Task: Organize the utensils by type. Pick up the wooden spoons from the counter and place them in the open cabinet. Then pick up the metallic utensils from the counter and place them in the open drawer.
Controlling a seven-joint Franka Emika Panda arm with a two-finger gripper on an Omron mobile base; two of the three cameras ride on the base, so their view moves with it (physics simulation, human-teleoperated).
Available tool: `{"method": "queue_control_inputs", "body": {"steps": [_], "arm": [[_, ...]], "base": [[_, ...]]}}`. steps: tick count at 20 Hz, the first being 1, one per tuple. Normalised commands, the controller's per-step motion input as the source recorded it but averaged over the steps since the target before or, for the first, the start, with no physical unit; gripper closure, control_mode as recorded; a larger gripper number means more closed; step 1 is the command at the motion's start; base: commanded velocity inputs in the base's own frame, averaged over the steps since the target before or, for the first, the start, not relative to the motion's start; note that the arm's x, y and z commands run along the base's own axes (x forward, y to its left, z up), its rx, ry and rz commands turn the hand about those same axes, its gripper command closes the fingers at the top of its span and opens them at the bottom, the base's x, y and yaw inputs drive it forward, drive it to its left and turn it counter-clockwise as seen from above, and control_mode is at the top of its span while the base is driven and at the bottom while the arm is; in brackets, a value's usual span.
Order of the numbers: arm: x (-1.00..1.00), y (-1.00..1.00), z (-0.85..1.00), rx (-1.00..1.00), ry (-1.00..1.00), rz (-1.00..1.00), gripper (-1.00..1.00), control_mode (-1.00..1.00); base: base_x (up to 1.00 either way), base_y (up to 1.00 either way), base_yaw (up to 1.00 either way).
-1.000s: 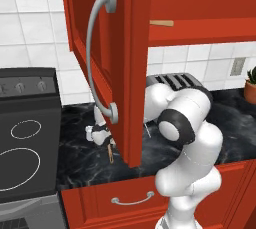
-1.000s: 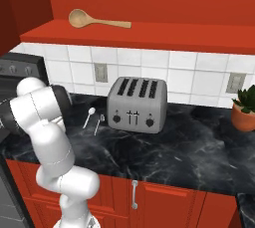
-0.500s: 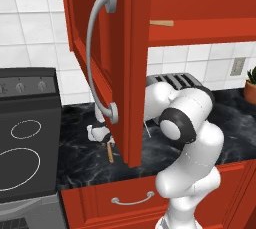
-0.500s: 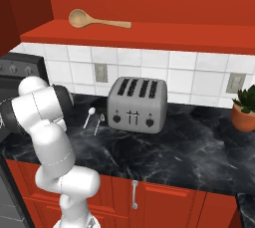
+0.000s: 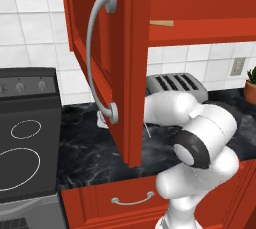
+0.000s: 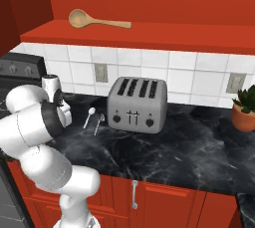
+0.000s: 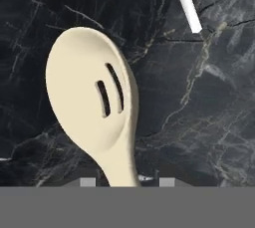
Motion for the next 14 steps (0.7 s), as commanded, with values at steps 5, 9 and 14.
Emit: {"method": "queue_control_inputs", "body": {"steps": [5, 9, 14], "arm": [[-0.34, -0.34, 0.65, 0.07, -0.02, 0.00, 1.00, -1.00], [-0.32, -0.35, 0.59, 0.06, -0.01, 0.05, 1.00, -1.00], [-0.37, -0.49, 0.50, 0.05, -0.09, 0.15, 1.00, -1.00]], "base": [[0.00, 0.00, 0.00], [0.00, 0.00, 0.00], [0.00, 0.00, 0.00]]}}
